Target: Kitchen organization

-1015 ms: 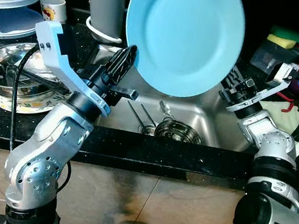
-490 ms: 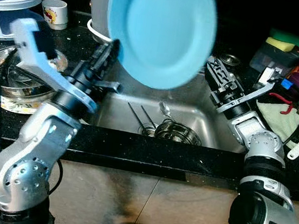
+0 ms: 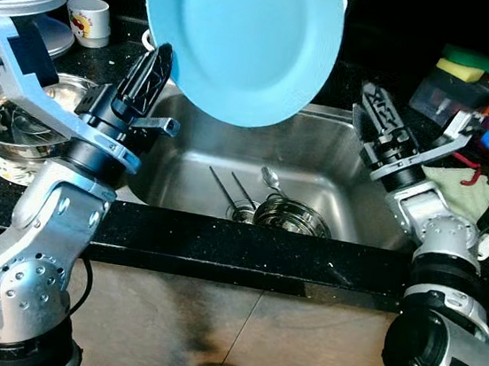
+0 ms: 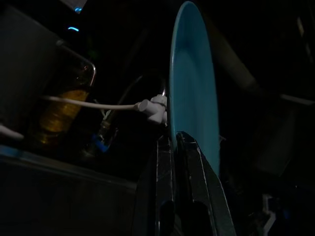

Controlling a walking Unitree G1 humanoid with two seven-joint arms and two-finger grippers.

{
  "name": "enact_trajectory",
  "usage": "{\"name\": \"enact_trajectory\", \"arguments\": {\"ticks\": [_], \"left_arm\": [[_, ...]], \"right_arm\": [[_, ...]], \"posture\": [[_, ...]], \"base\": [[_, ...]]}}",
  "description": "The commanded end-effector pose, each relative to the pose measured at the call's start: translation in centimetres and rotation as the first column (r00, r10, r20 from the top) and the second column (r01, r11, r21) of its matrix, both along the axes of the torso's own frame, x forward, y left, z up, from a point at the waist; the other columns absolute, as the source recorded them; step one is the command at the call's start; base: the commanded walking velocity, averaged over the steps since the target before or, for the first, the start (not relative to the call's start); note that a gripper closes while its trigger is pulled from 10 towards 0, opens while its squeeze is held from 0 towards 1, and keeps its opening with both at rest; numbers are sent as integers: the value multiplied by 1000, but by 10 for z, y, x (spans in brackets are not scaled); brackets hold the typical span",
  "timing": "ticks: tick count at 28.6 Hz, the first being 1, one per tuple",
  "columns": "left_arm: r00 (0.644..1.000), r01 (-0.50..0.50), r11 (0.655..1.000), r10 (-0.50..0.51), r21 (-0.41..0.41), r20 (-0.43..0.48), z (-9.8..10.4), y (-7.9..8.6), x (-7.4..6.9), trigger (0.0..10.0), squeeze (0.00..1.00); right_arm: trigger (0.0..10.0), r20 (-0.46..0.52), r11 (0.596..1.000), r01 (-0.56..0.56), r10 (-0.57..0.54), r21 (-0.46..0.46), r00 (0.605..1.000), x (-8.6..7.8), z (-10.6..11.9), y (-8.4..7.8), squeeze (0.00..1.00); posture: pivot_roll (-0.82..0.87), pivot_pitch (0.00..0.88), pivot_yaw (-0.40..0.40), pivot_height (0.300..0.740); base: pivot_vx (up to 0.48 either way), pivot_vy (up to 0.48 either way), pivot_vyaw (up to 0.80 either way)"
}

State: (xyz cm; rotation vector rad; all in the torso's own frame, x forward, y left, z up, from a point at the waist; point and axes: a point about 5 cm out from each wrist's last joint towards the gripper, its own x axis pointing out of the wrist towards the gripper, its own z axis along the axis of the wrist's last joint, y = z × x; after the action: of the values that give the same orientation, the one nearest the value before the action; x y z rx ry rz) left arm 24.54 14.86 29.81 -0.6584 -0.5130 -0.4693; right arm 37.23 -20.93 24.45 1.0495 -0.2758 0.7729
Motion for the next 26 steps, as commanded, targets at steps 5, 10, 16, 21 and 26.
{"name": "enact_trajectory", "arguments": {"ticks": [5,10,16,21,26], "left_arm": [[1000,24,1000,-24,-10,13,2,-1,-2,10000,0],[999,41,999,-41,-14,11,1,-4,-1,10000,0],[998,61,998,-61,-12,2,-2,-7,0,10000,0],[997,75,997,-75,-9,-5,-2,-8,0,10000,0],[996,85,996,-85,-6,-7,-3,-10,0,10000,0]], "right_arm": [[10000,109,992,-119,124,-49,986,-11,11,16,0],[10000,135,968,-191,213,-161,968,-19,15,39,0],[10000,145,941,-241,280,-238,949,-25,18,56,0],[0,145,939,-232,274,-254,951,-27,17,59,0],[0,146,942,-228,268,-244,952,-29,19,57,0]], "posture": [[106,0,-67,740],[102,0,-66,740],[100,0,-65,740],[101,0,-65,740],[98,0,-64,740]], "base": [[0,0,0],[0,0,0],[0,0,0],[0,0,0],[0,0,0]]}}
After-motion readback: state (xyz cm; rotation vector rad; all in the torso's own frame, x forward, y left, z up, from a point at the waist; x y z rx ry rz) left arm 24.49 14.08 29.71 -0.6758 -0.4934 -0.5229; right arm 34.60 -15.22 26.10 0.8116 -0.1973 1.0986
